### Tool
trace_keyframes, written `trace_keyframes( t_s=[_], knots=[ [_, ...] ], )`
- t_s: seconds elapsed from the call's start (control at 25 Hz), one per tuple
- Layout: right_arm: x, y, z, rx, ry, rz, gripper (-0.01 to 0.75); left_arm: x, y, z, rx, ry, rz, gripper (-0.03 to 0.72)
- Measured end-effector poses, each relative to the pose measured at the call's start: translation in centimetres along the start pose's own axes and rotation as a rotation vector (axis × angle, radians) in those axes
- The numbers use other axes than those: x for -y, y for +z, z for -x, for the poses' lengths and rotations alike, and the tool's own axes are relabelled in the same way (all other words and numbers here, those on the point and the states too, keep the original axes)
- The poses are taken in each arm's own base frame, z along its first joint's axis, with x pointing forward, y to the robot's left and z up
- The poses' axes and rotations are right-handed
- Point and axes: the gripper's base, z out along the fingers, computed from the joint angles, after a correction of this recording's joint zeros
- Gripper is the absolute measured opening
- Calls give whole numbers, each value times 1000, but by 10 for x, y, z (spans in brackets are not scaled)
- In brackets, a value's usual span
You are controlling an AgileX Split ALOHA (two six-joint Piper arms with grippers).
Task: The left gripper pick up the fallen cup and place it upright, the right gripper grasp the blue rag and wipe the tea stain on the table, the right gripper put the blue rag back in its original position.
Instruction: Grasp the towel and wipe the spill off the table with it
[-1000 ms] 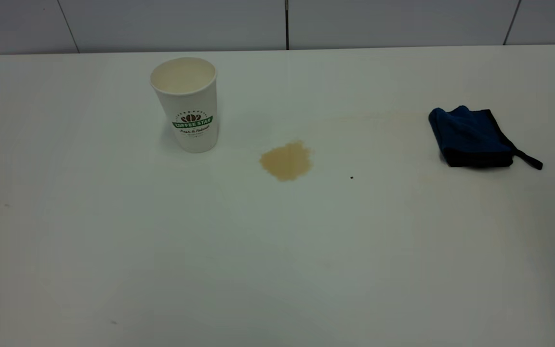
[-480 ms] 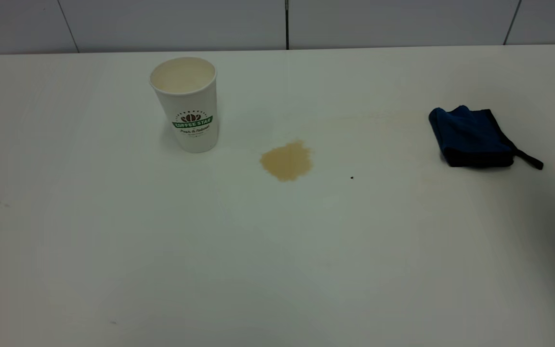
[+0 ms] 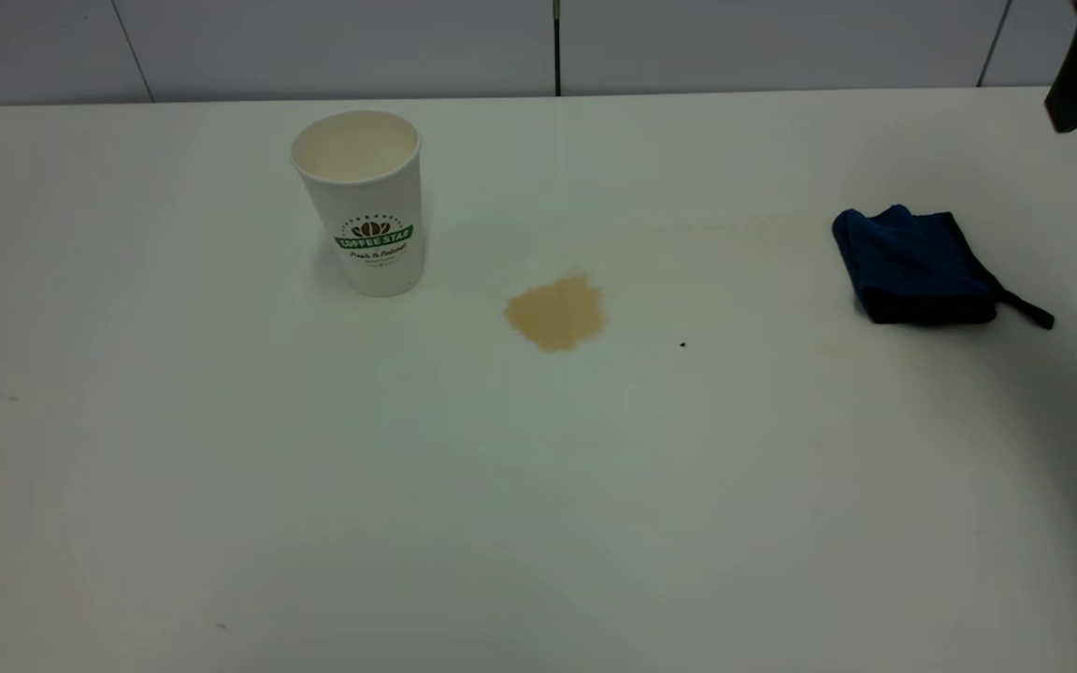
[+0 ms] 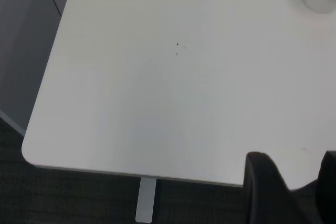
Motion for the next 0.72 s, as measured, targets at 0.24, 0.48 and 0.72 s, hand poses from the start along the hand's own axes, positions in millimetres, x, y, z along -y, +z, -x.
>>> trace_keyframes(
  t_s=[0.24,0.48,0.72],
  knots=[
    [1,52,5,-69,-58,15,588,0,0,0,0,0,0,278],
    [-3,99,23,-122,-77,43,588,0,0,0,0,0,0,278],
    [-3,143,38,-160,-89,65,588,0,0,0,0,0,0,278]
  ],
)
